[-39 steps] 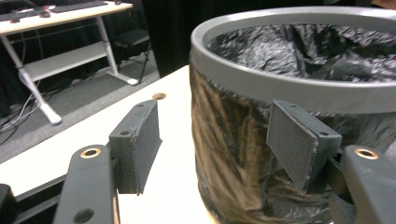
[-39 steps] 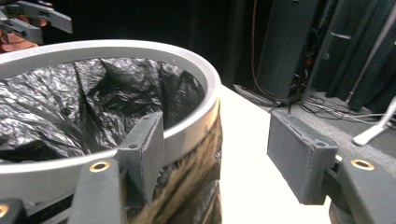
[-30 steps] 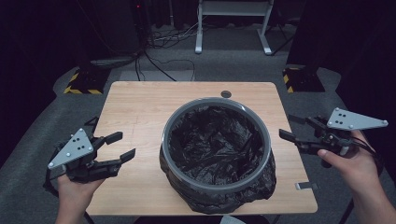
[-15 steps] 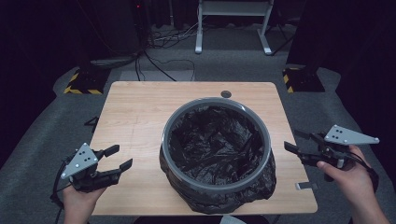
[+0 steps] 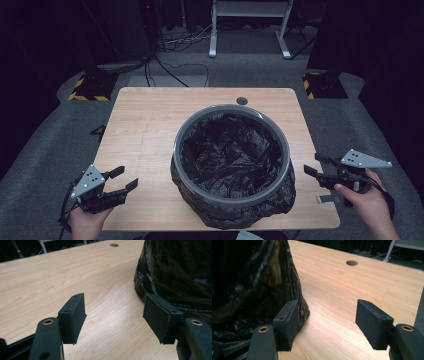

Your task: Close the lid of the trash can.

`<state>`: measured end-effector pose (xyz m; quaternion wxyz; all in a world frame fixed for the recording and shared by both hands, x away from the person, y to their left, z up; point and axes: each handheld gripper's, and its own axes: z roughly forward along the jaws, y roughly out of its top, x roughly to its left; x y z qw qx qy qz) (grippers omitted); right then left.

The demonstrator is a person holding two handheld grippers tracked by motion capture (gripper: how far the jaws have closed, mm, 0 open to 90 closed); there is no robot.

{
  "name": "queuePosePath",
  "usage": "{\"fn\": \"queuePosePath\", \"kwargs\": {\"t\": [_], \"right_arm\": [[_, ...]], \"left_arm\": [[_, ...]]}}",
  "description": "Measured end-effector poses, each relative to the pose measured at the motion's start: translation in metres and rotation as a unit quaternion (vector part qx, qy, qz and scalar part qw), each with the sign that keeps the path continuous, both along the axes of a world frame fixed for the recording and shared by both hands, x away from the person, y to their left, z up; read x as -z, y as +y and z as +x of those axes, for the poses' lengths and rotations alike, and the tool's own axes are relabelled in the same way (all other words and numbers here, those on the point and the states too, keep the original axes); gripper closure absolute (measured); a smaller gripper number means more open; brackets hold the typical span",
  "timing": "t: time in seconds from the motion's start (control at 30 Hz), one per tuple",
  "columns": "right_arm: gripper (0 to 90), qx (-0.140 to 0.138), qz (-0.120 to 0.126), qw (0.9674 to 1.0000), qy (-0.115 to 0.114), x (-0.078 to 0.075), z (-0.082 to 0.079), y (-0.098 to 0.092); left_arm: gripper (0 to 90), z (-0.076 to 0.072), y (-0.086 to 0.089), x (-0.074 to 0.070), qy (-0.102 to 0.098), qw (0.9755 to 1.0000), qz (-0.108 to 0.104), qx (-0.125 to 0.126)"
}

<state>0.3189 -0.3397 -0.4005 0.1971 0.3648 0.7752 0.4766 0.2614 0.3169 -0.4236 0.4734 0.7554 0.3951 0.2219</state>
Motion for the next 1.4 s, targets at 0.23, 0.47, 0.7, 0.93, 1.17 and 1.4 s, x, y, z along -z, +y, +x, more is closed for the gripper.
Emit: {"fn": "queuePosePath", "kwargs": {"t": [0.23,0.47,0.7,0.93,1.17,1.4], "right_arm": [[35.5,0.013,0.000,0.9997,0.018,0.023,0.001,-0.005],[35.5,0.020,-0.006,0.9990,0.041,0.044,0.002,-0.007],[35.5,0.025,-0.018,0.9980,0.056,0.061,0.003,-0.008],[35.5,0.029,-0.021,0.9957,0.085,0.079,0.005,-0.007],[35.5,0.037,-0.048,0.9934,0.097,0.092,0.006,-0.003],[32.0,0.048,-0.076,0.9919,0.090,0.103,0.006,0.001]], "left_arm": [[34.4,0.004,0.003,0.017,0.020,0.9998,0.006,-0.007],[34.5,0.007,0.008,0.029,0.035,0.9991,0.014,-0.020],[34.7,0.012,0.009,0.043,0.061,0.9967,0.042,-0.032],[34.8,0.019,0.007,0.054,0.106,0.9916,0.066,-0.036],[34.8,0.025,0.004,0.067,0.139,0.9845,0.098,-0.045],[32.2,0.027,0.007,0.075,0.141,0.9824,0.109,-0.057]]}}
